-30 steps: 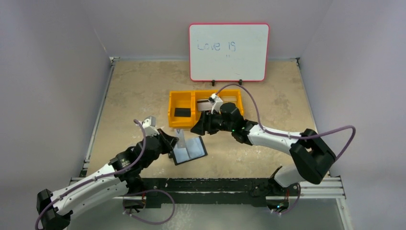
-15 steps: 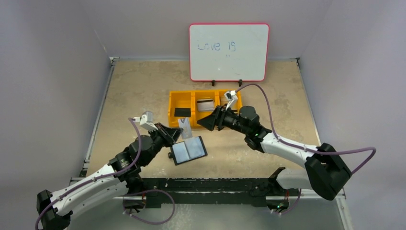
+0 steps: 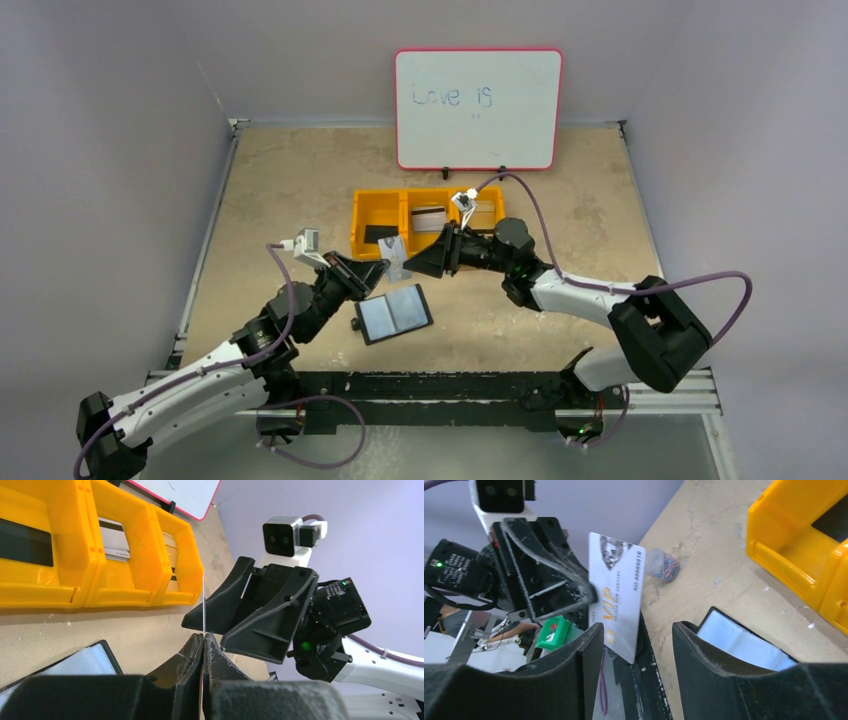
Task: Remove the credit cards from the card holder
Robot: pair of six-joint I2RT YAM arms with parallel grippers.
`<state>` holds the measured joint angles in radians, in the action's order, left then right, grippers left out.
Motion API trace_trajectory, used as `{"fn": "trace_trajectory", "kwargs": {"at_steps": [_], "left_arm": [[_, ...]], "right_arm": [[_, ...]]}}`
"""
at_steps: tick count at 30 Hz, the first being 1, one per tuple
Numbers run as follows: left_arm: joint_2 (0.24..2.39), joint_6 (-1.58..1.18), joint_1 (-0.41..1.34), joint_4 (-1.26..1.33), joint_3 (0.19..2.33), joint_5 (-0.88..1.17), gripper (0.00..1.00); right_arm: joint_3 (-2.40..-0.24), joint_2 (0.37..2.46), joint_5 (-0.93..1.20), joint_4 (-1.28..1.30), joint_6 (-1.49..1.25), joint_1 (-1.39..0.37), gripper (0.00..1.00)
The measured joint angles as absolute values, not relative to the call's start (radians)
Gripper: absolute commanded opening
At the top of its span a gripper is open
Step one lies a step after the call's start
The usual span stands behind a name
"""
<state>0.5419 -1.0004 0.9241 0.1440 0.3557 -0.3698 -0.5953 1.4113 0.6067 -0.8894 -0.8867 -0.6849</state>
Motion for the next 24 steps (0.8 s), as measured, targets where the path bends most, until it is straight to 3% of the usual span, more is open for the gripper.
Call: {"fn": "trace_trajectory", "kwargs": {"at_steps": [11,24], "left_arm": [[0.566,-0.999,0.924,0.175,0.355,-0.343,0.0],[0.577,-0.984,0.924,0.27,0.312,-0.291,0.0]], "right_arm": [[-0.596,1.403,0.65,-0.937,-0.902,-0.673,0.54],[-0.645,1.433,0.714,-0.986,-0.917,-0.636,0.28]]}}
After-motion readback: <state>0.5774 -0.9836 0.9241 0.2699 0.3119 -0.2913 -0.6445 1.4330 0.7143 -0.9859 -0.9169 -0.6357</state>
